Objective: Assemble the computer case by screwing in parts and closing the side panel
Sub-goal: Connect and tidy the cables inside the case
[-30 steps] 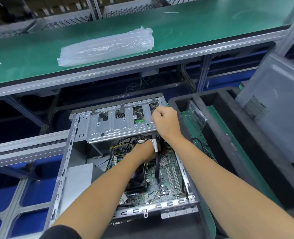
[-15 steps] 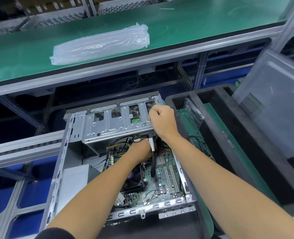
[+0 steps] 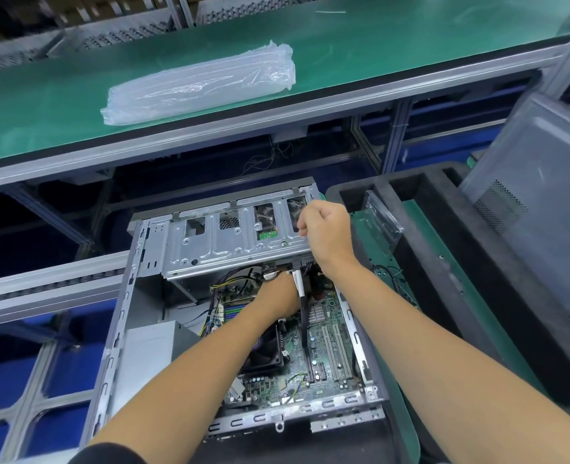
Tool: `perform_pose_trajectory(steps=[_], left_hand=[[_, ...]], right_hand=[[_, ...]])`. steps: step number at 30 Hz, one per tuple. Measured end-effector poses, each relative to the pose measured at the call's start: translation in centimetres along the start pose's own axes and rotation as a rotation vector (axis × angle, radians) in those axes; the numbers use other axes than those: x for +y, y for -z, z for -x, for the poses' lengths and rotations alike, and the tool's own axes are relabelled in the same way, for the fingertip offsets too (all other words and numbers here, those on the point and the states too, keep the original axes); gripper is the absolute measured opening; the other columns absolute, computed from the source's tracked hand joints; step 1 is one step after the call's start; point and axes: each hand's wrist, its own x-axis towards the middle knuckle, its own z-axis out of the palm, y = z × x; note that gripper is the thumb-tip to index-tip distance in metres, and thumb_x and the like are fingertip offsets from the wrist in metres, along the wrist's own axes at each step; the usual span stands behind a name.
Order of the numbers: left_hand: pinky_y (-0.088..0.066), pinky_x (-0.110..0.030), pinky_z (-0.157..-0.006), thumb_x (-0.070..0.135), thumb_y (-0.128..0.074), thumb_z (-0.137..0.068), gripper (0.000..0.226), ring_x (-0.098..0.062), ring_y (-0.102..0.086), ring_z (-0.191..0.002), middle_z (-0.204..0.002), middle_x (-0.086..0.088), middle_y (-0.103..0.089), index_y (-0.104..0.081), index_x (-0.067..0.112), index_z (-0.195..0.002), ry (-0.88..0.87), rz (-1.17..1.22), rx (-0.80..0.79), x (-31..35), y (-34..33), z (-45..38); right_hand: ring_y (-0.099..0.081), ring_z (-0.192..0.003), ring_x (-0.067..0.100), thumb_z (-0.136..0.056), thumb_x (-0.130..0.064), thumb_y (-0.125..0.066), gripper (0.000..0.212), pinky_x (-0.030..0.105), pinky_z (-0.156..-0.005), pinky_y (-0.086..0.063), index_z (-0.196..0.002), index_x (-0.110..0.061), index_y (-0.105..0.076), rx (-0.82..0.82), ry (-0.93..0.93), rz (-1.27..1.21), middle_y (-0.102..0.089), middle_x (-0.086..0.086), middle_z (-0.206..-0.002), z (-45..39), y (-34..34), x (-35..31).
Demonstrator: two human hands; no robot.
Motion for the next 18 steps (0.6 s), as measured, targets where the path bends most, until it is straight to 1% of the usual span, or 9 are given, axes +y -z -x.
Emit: perform_pose_trajectory(steps=[2, 4, 7, 9, 11, 13, 15, 17, 18], left_hand=[[-0.036, -0.034, -0.065, 0.003, -0.043, -0.091, 0.025, -0.034, -0.053, -0.096, -0.09, -0.009, -0.039, -0.029, 0.012, -0.071, -0.004, -0.006, 0.0, -0.09, -0.11, -0.02], [-0.036, -0.034, -0.064, 0.003, -0.044, -0.09, 0.009, -0.032, -0.052, -0.097, -0.092, -0.009, -0.04, -0.039, 0.01, -0.088, -0.046, -0.026, 0.004, -0.05, -0.19, -0.03], [-0.034, -0.032, -0.058, 0.003, -0.048, -0.088, 0.019, -0.029, -0.053, -0.097, -0.097, -0.009, -0.045, -0.047, 0.008, -0.106, -0.12, -0.086, 0.019, 0.12, -0.05, 0.16], [-0.037, -0.033, -0.059, 0.004, -0.047, -0.088, 0.025, -0.028, -0.053, -0.099, -0.108, -0.009, -0.049, -0.047, 0.008, -0.112, -0.162, -0.146, 0.021, 0.17, 0.04, 0.24], [-0.04, -0.034, -0.061, 0.003, -0.046, -0.088, 0.024, -0.027, -0.054, -0.099, -0.112, -0.009, -0.05, -0.047, 0.008, -0.112, -0.172, -0.167, 0.02, 0.03, 0.04, 0.25], [-0.039, -0.034, -0.061, 0.003, -0.047, -0.088, 0.023, -0.027, -0.054, -0.096, -0.111, -0.009, -0.05, -0.047, 0.009, -0.11, -0.154, -0.154, 0.011, 0.0, 0.04, 0.16], [-0.041, -0.035, -0.062, 0.007, -0.048, -0.089, 0.023, -0.027, -0.054, -0.096, -0.104, -0.008, -0.05, -0.046, 0.009, -0.111, -0.135, -0.16, -0.017, 0.26, 0.16, 0.0], [-0.044, -0.038, -0.066, 0.013, -0.049, -0.09, 0.015, -0.029, -0.055, -0.097, -0.092, -0.007, -0.048, -0.045, 0.01, -0.105, -0.124, -0.152, -0.053, 0.61, 0.38, -0.12], [-0.045, -0.037, -0.068, 0.016, -0.049, -0.091, 0.014, -0.03, -0.056, -0.098, -0.092, -0.009, -0.05, -0.045, 0.011, -0.103, -0.118, -0.135, -0.065, 0.73, 0.44, -0.2]], right_hand=[[-0.041, -0.059, 0.018, -0.081, 0.005, -0.045, 0.023, 0.027, -0.054, -0.032, -0.061, 0.016, -0.051, -0.006, 0.0, -0.001, -0.049, 0.026, -0.063, 0.06, -0.03, -0.07], [-0.04, -0.058, 0.017, -0.081, 0.005, -0.044, 0.023, 0.028, -0.054, -0.032, -0.061, 0.016, -0.05, -0.007, -0.001, 0.009, -0.049, 0.03, -0.064, 0.11, 0.0, -0.19], [-0.041, -0.058, 0.017, -0.081, 0.005, -0.044, 0.023, 0.028, -0.054, -0.032, -0.062, 0.016, -0.051, -0.008, -0.005, 0.022, -0.05, 0.034, -0.068, 0.18, -0.01, -0.3], [-0.041, -0.058, 0.017, -0.082, 0.006, -0.044, 0.023, 0.027, -0.054, -0.033, -0.062, 0.016, -0.051, -0.011, -0.008, 0.029, -0.051, 0.034, -0.069, 0.26, 0.01, -0.39], [-0.041, -0.058, 0.017, -0.082, 0.006, -0.044, 0.023, 0.027, -0.054, -0.032, -0.062, 0.016, -0.051, -0.014, -0.009, 0.027, -0.051, 0.035, -0.069, 0.31, 0.03, -0.47], [-0.041, -0.058, 0.017, -0.082, 0.007, -0.044, 0.023, 0.027, -0.053, -0.032, -0.062, 0.016, -0.052, -0.016, -0.007, 0.032, -0.051, 0.035, -0.069, 0.31, 0.05, -0.55], [-0.041, -0.058, 0.017, -0.082, 0.006, -0.044, 0.024, 0.028, -0.054, -0.033, -0.062, 0.016, -0.052, -0.014, -0.002, 0.033, -0.051, 0.034, -0.069, 0.27, 0.06, -0.56], [-0.042, -0.058, 0.016, -0.083, 0.006, -0.044, 0.024, 0.028, -0.055, -0.034, -0.062, 0.016, -0.052, -0.013, 0.003, 0.035, -0.051, 0.034, -0.069, 0.26, 0.09, -0.52], [-0.041, -0.058, 0.017, -0.083, 0.006, -0.044, 0.025, 0.028, -0.055, -0.034, -0.062, 0.016, -0.052, -0.014, 0.008, 0.039, -0.051, 0.035, -0.069, 0.27, 0.07, -0.48]])
